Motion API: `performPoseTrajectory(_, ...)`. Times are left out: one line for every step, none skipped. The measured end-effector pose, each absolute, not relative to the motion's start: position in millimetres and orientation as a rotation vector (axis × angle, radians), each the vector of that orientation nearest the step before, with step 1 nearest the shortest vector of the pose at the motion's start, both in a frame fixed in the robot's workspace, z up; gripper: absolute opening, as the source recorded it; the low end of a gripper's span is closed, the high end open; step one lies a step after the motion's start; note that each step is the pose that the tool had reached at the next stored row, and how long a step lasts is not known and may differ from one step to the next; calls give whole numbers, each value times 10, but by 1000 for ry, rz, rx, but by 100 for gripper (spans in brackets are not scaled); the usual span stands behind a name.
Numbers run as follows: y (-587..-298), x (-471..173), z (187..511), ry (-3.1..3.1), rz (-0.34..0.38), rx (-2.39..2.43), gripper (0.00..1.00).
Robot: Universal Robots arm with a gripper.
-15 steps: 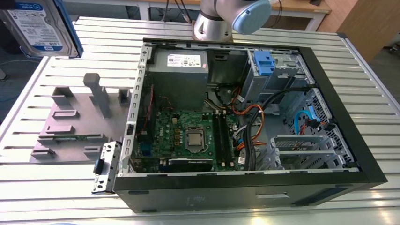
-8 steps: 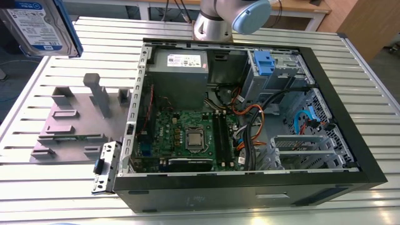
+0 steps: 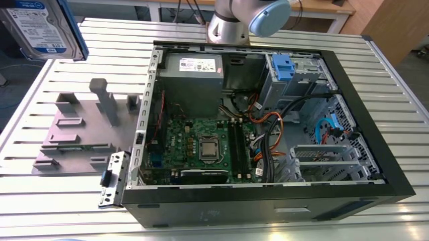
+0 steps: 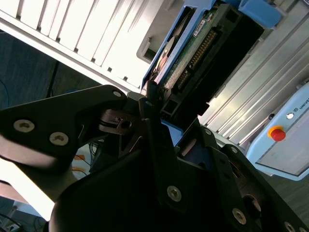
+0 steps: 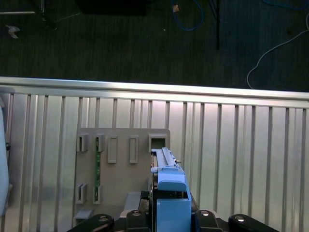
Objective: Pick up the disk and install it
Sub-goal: 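Pick up the disk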
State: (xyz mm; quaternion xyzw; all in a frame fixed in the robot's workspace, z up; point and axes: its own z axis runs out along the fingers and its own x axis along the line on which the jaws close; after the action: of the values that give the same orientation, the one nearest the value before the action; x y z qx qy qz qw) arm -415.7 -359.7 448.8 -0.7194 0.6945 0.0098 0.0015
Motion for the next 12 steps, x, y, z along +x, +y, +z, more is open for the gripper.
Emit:
performPoseTrajectory(-3597, -4157, 4490, 2180, 31, -2258, 36)
performPoseTrajectory(-3597, -4157, 4493, 2180, 31, -2258, 36)
performPoseTrajectory(-3597, -4157, 4495, 2180, 31, -2258, 36)
performPoseTrajectory(-3597, -4157, 4497, 2180, 31, -2258, 36)
performPoseTrajectory(-3597, -4157, 4500, 2180, 31, -2258, 36)
performPoseTrajectory(-3597, -4157, 4503, 2180, 31, -2258, 36)
performPoseTrajectory(-3597, -4157, 4506, 2180, 31, -2258, 36)
performPoseTrajectory(-3597, -4157, 4508, 2180, 31, -2258, 36)
performPoseTrajectory(-3597, -4157, 4511, 2180, 31, -2258, 36)
performPoseTrajectory(-3597, -4157, 4513, 2180, 31, -2258, 36)
performPoseTrajectory(-3597, -4157, 4516, 2180, 31, -2258, 36)
performPoseTrajectory(-3597, -4157, 4519, 2180, 31, -2258, 36)
